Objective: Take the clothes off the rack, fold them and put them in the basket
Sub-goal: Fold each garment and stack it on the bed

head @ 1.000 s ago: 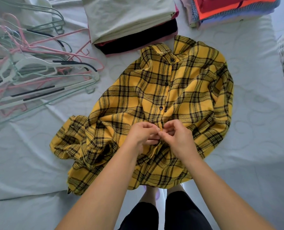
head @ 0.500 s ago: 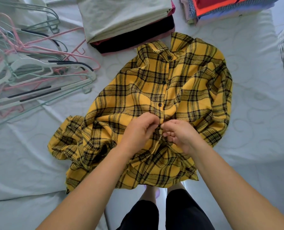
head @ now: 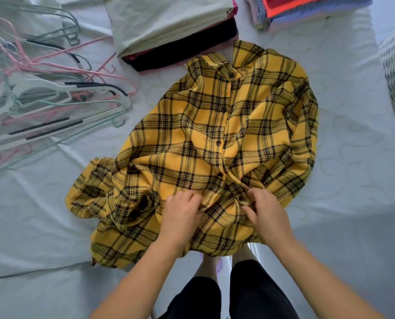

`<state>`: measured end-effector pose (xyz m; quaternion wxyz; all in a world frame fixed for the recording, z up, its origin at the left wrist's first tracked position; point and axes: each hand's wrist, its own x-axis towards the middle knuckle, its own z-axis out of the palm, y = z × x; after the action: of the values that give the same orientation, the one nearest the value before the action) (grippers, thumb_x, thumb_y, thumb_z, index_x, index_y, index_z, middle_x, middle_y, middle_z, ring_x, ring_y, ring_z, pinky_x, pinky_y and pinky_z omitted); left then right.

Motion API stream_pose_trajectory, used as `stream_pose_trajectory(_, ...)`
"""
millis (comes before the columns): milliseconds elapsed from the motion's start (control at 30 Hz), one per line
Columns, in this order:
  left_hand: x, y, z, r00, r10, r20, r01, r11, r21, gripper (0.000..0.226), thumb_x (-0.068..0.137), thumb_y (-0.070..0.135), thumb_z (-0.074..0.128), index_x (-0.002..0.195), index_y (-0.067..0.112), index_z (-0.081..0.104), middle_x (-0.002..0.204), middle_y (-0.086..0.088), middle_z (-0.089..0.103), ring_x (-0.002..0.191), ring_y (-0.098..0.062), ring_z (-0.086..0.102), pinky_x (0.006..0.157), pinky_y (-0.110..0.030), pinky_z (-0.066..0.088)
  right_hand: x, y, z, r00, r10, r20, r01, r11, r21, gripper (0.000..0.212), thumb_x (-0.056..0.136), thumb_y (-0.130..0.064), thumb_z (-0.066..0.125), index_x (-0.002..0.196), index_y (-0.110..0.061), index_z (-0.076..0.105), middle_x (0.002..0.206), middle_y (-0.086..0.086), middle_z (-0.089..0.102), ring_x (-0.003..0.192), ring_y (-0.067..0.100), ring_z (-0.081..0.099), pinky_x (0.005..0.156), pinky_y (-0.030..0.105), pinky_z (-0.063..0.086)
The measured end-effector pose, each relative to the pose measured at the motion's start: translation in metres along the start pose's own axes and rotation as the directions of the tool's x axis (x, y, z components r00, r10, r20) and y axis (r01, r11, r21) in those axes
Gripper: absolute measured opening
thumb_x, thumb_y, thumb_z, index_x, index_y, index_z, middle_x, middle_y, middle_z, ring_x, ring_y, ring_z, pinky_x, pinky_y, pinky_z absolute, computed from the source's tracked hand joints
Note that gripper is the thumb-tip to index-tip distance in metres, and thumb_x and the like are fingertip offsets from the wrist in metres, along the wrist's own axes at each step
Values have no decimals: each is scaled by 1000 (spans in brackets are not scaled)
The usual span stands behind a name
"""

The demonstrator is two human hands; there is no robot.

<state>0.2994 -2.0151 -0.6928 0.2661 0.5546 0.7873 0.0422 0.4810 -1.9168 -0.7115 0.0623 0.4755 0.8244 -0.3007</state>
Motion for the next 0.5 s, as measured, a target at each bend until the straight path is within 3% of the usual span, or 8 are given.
stream_pose_trajectory(67, -4, -6, -9, 985, -160, 63, 171, 936, -309, 11, 81, 23, 69, 87, 16, 64, 88, 4, 61, 83, -17, 58, 77, -32, 48, 3, 0, -2, 997, 60, 52, -67, 986, 150, 29, 86, -25, 66, 109, -9, 62, 99, 2, 59, 94, 19, 56, 79, 28, 45)
stream_pose_trajectory(167, -11, -11, -23, 912, -394, 110, 356, 634, -686, 5, 86, 18, 64, 82, 20, 68, 85, 4, 66, 82, -12, 61, 78, -32, 52, 6, -4, -4, 992, 78, 95, -101, 956, 276, 26, 93, -26, 55, 111, -10, 64, 102, 2, 60, 98, 18, 56, 81, 26, 41)
stream_pose_trajectory(300, -14, -8, -33, 850, -508, 143, 383, 407, -829, 11, 87, 16, 63, 81, 22, 70, 85, 6, 70, 84, -7, 63, 82, -30, 51, 6, -11, 3, 997, -27, 77, 23, 998, 61, 12, 86, -21, 65, 95, -13, 65, 89, -1, 57, 88, 20, 56, 66, 31, 43)
stream_pose_trajectory(400, -13, -6, -32, 838, -524, 152, 406, 411, -816, 11, 85, 11, 64, 85, 21, 69, 88, 3, 68, 90, -16, 63, 88, -37, 52, 5, -17, 12, 990, -107, 88, 112, 992, -53, 17, 83, -19, 68, 96, -9, 63, 93, 6, 59, 91, 26, 57, 63, 36, 47)
stream_pose_trajectory(500, -13, -4, -29, 882, -444, 155, 390, 505, -770, 18, 85, 8, 64, 80, 25, 66, 86, 2, 64, 86, -16, 61, 85, -37, 52, 8, -24, 12, 992, -37, 118, 40, 999, -27, 18, 91, -23, 58, 103, -11, 62, 100, 3, 58, 98, 21, 54, 71, 32, 43)
